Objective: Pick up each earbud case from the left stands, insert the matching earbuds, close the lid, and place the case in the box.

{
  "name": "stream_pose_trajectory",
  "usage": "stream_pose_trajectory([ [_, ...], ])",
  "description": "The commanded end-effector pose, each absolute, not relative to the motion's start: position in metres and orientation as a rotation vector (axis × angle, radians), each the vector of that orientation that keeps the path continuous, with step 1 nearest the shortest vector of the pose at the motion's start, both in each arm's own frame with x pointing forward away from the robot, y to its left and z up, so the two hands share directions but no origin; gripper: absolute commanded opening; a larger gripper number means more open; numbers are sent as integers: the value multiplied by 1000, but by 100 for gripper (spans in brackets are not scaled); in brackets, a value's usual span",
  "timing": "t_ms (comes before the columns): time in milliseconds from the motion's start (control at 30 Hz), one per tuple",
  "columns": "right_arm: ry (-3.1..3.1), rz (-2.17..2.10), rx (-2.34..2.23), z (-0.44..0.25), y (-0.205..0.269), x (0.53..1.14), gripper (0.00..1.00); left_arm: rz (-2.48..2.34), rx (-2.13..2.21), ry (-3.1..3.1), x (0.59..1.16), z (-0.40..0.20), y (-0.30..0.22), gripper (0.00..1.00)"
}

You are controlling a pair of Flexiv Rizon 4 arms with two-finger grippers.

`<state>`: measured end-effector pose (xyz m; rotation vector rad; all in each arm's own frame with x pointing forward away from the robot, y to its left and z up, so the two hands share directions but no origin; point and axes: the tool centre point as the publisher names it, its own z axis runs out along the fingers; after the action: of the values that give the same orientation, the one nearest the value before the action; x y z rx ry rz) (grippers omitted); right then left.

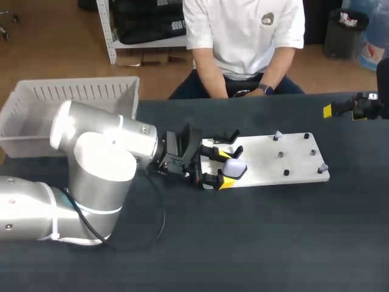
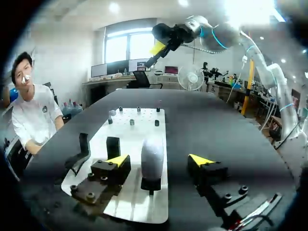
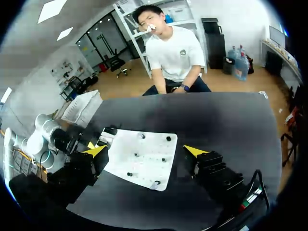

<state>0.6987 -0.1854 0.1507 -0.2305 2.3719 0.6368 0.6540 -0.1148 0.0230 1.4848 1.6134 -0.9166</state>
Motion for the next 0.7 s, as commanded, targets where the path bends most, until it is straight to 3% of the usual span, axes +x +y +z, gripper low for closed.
stream_pose_trajectory([
  [33, 2373, 637, -231, 151, -185, 699, 100, -925, 1494, 1616, 659, 20, -119, 74],
  [233, 2373, 637, -231, 151, -185, 699, 100, -937, 1492, 1611, 659, 19, -121, 62],
  [300, 2373, 637, -231, 151, -185, 699, 100, -940, 1491, 1611, 660, 18, -121, 53],
  [700, 2373, 637, -231, 151, -185, 699, 100, -963, 1489, 1606, 661, 15, -122, 47],
])
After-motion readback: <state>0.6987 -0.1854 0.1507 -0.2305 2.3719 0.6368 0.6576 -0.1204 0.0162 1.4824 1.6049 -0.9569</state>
